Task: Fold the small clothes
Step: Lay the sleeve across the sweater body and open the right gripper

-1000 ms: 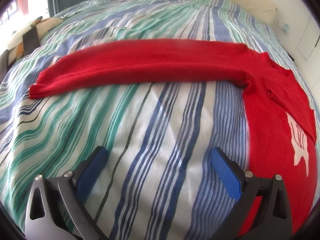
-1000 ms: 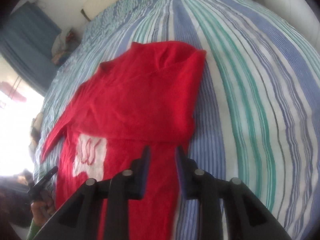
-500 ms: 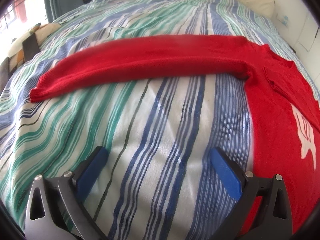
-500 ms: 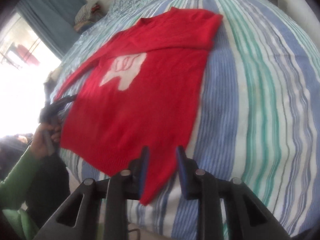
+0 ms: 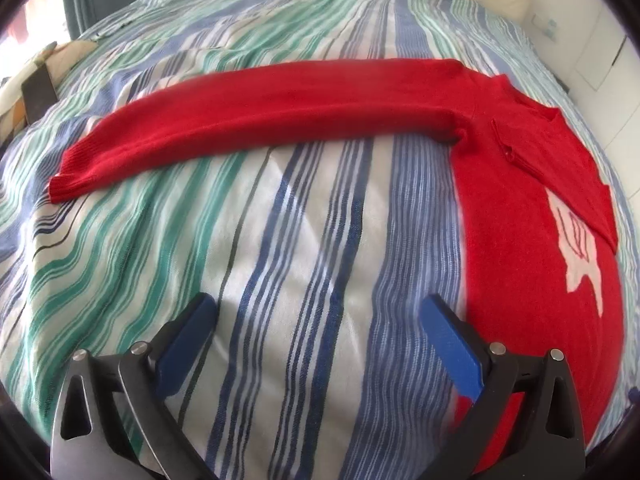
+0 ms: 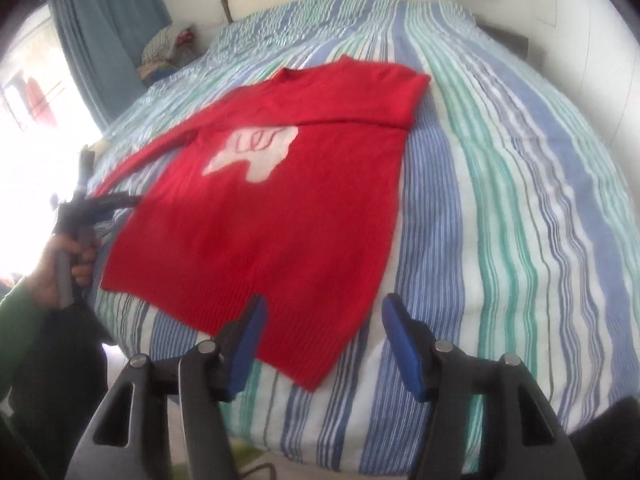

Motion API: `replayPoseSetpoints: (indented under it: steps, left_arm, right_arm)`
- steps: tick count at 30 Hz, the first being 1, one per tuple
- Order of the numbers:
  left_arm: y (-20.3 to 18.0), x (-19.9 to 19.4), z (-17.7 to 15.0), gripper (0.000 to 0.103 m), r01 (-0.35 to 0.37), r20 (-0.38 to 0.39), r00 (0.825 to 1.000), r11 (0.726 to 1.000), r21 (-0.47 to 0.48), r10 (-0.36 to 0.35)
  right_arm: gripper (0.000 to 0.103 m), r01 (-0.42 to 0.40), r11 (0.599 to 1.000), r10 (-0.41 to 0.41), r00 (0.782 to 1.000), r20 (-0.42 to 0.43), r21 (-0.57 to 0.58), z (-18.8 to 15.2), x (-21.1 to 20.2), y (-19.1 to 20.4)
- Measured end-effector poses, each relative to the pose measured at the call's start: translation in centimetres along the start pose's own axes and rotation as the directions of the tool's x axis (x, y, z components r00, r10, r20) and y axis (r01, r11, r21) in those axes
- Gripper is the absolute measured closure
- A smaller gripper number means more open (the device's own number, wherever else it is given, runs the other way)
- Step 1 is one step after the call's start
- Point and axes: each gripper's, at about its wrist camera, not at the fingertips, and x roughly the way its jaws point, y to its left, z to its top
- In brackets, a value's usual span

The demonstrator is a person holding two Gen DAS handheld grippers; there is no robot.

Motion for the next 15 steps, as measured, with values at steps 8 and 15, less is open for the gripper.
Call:
replayPoseSetpoints:
  steps: [8,15]
  left_arm:
    - [12.0,-3.8,6.0,0.001,-0.066,0.066,0.994,0.973,-0.219,0.083]
    - [22.2,-1.8,8.7,0.002,-0.063,-0.021,0.998,0.903,-0.424,0.06]
  right_arm:
    - [0.044,-0.035,0.999,0.033,0.998,0.044,0.031,-0.3,2.3,1.6]
    - [0.044,-0.046,0.999,0.045,0.998,0.035,0.008,-0.8,3.2,2.4]
